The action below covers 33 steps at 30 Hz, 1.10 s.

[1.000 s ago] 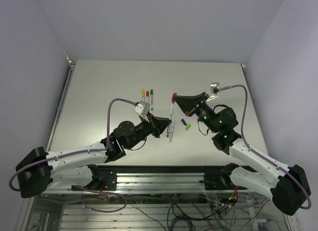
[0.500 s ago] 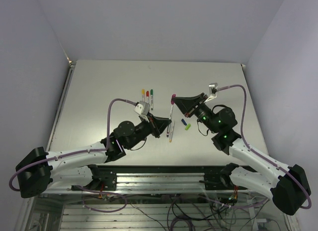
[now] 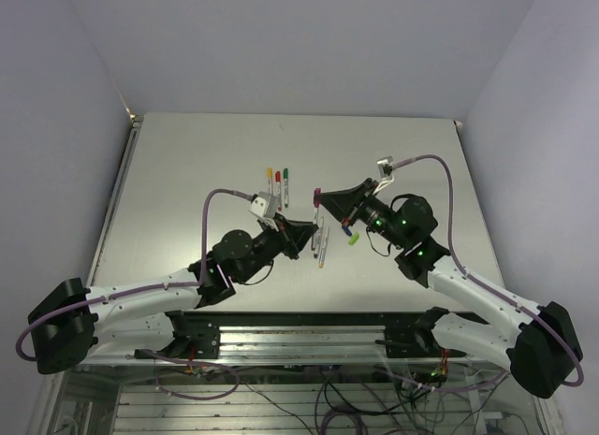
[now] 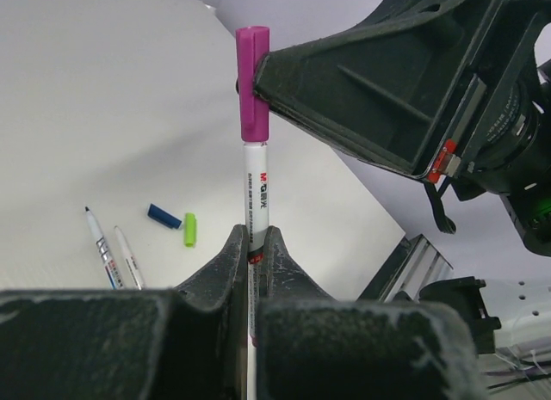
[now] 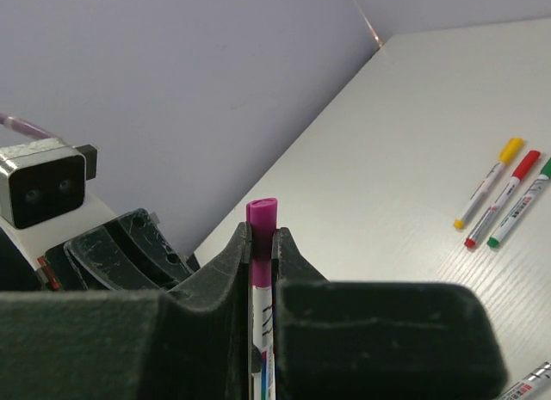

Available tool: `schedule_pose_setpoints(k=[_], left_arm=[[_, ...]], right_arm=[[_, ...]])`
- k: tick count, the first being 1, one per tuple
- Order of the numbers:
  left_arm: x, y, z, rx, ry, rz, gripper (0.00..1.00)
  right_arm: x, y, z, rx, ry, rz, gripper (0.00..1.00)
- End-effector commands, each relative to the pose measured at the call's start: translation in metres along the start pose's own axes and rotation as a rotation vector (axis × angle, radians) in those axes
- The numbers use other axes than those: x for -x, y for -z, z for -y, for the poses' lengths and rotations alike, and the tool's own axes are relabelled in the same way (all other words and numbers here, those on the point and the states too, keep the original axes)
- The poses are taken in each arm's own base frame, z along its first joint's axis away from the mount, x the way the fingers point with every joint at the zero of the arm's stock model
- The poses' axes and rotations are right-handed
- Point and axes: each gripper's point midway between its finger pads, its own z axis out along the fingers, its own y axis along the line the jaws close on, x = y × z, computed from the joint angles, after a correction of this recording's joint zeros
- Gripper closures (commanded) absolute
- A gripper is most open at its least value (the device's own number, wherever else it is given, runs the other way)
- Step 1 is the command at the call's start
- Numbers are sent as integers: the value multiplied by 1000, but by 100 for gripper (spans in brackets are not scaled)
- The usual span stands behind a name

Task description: Insert the pens into the pen caps

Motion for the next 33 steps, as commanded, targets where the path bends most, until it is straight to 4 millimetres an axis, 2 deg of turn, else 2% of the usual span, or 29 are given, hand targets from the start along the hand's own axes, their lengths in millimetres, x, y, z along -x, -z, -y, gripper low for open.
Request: schedule_pose_setpoints(k=[1,6,13,27,30,33], left_arm=[[30,0,10,-28,10,117,93],[38,-1,7,-9,4,151,93],[64,-2,6,12,-5,236,93],[113,-12,1,-24,46,339,93],[117,-13,2,-31,39,335,93],[112,-13,2,-32,44,312,93]], right_arm=[[-24,-2,-6,43,-40,-123,100],[-40,1,1,17,-52,-183,100],[-68,13,14,-36,-42,-266,100],[-143,36,41,-184,-37,-466,100],[-147,37,43,-195,-35,-468,100],[-141,31,42,-202,-19,-451,100]])
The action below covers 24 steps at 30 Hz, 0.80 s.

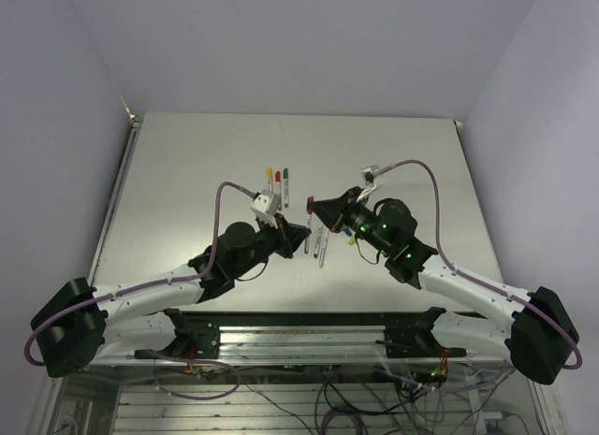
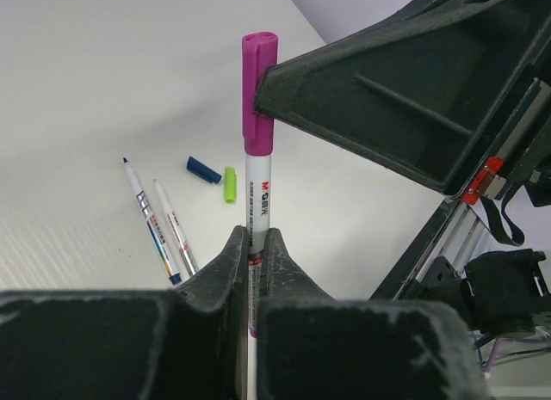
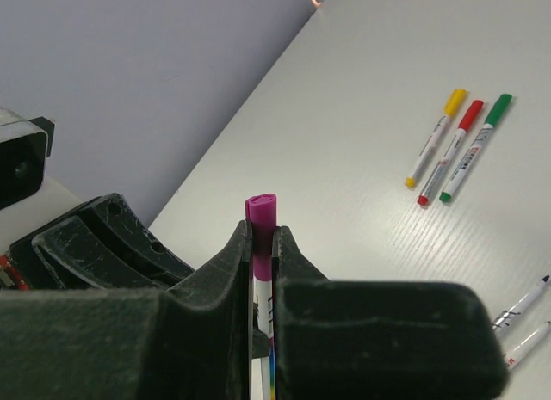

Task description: Insert the pens into the pen caps

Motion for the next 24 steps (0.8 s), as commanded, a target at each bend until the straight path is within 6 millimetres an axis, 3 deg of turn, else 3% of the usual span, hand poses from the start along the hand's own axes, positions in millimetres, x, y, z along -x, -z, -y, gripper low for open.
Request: schedule_pose_setpoints(k=[1,6,10,14,17,20,24], left_arm=[[135,5,40,-97,81,416,93],[99,4,25,-66,100,314,93],[58,6,2,6,134,202,93],[26,12,-25,106,150,125,93],[11,15,-44,193,147,86,93],[5,14,-55,249,131,63,93],[11,-2,-60,289,94,54,93]], right_arm=[[-94,24,16,-44,-17,-352,100],[-53,6,17,-124,52,-259,100],[-2,-2,9,-181,115,-141,87],[56,7,-8,-203,138,22,76],[87,21,-19,-209,138,110,64],[102,37,-24,-213,144,154,61],[99,55,-10,-278,151,150,60]])
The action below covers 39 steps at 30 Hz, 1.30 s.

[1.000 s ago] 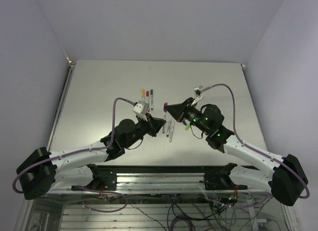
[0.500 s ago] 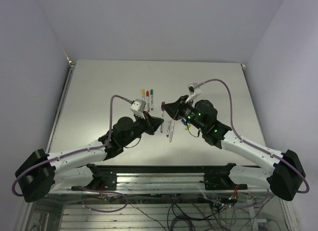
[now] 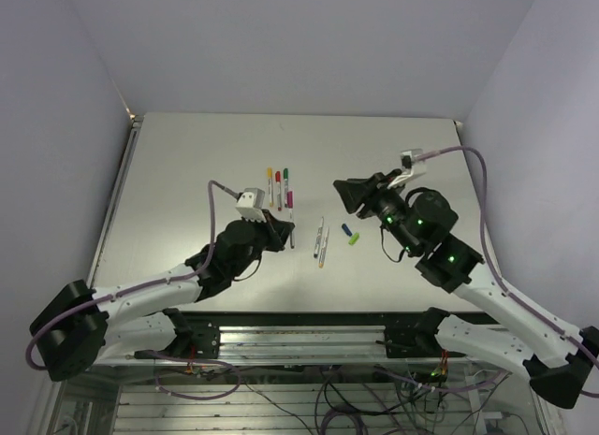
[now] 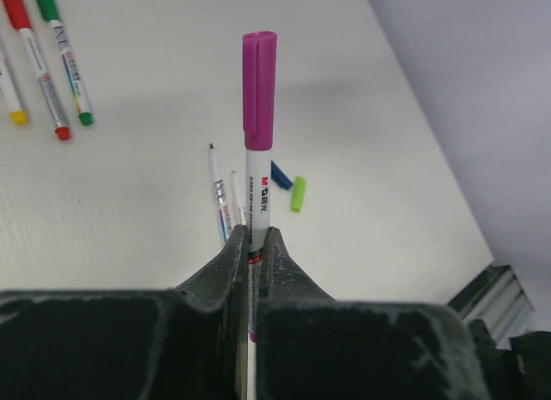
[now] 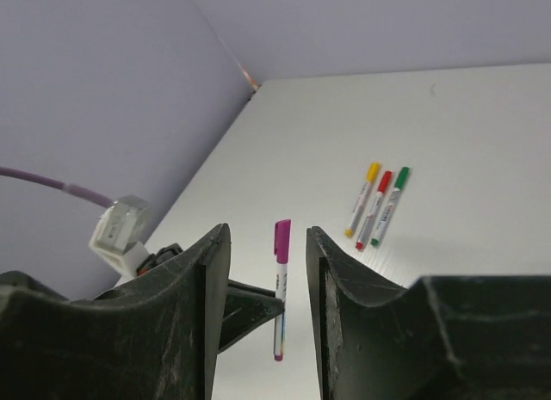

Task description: Insert the pens into the pen caps

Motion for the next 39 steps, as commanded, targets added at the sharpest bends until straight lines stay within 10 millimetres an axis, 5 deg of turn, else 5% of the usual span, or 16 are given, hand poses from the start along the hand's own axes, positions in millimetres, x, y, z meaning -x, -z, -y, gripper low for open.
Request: schedule_pose_setpoints(k=[1,7,13,19,27,39], left_arm=[[13,-21,-6,77,-36,18,93],[18,-74,-30,161,-57,-57,93],[17,-131,-59,244,-108,-170,93],[-6,-173,-88,313,-182,-301,93],[-28,-196,-128,403,-186,-395,93],[-38,-216,-153,439,-173,-422,93]], right_arm=[[-6,17,27,-119,35,-21,60],[-31,38,42,-167,-30,-93,60],[-34,55,49,-187,-50,-99,60],[-29,67,54,-212,-47,-87,61],[-32,74,62,-242,-42,-94,61],[-42,73,67,-252,-39,-113,61]])
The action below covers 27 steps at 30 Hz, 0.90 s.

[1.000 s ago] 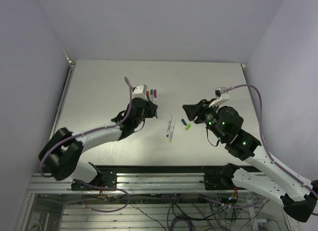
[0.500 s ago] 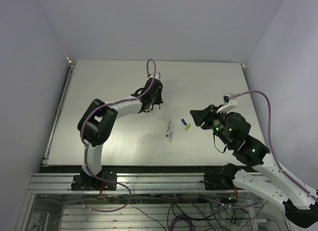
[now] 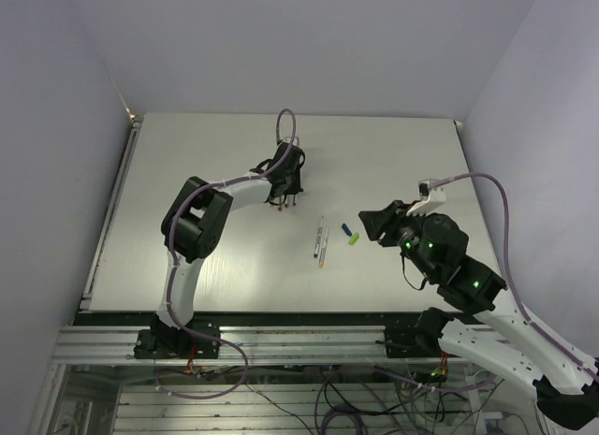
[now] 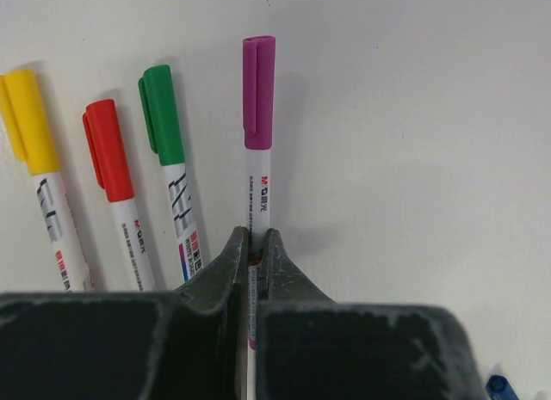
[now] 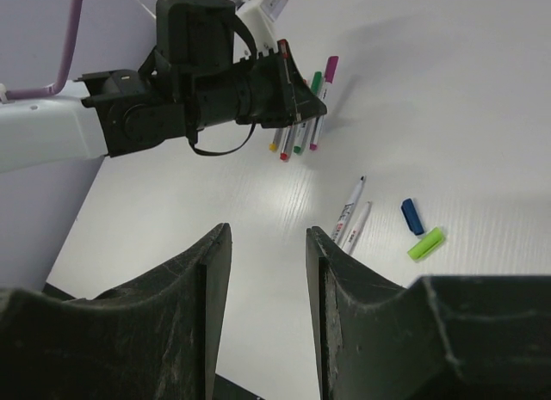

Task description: Insert the pens into the pen caps

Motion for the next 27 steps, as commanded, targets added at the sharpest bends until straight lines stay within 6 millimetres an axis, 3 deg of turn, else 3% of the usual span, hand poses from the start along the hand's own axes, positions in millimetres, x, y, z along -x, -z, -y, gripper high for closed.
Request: schedule_pose_setpoints(k=[1,7,15,21,27], left_arm=[[0,-11,-1,-6,2,-24,93],[-7,-15,-4,15,50,-35,92],[-6,-14,-5,37,80,-38,76],[11,-4,0,27,80,-5,65],[35,11,7,14,77,38,61]], right_arm=[[-5,0,5,-18,-1,-5,61],[-10,-3,6,-18,1,-16,61],[-17,-7,7,-21,3,-31,61],[-16,-8,7,-21,9,-28,61],[-16,-10,5,-16,10,-27,61]])
